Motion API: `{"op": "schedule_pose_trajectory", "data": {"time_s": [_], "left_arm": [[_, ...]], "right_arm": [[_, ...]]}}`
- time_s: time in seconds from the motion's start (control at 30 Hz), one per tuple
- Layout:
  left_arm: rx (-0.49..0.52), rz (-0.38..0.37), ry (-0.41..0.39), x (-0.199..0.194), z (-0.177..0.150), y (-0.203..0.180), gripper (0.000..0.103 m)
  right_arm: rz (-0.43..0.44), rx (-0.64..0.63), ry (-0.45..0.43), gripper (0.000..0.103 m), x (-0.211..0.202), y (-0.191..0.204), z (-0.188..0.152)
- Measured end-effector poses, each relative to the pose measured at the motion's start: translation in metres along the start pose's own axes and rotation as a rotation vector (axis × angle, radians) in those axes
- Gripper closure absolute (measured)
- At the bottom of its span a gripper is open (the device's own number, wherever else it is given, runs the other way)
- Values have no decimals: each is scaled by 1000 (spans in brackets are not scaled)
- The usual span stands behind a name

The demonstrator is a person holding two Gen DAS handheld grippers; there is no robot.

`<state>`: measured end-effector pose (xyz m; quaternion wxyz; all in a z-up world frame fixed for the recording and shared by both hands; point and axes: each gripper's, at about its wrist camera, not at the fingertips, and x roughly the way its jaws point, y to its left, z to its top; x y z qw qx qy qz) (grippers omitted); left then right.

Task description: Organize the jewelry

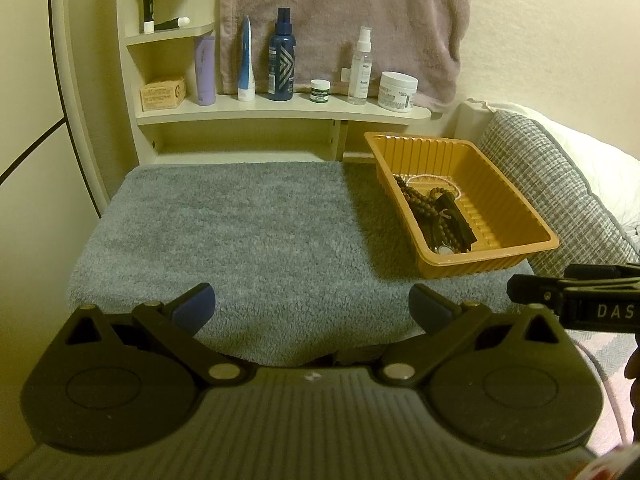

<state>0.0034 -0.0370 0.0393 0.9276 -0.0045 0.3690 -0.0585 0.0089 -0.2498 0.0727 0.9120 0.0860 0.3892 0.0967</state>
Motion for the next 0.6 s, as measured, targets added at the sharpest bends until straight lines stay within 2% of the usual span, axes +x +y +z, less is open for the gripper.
{"op": "schedule_pose_trajectory", "data": {"time_s": [0.43,0.6], "left_arm": [[-4,-6,-5,0,0,0,0],[-15,-9,-30,-3,-1,3,0]], "right_arm": [[0,-1,-1,14,0,1,-1],[1,-2,-2,14,0,1,0]]}}
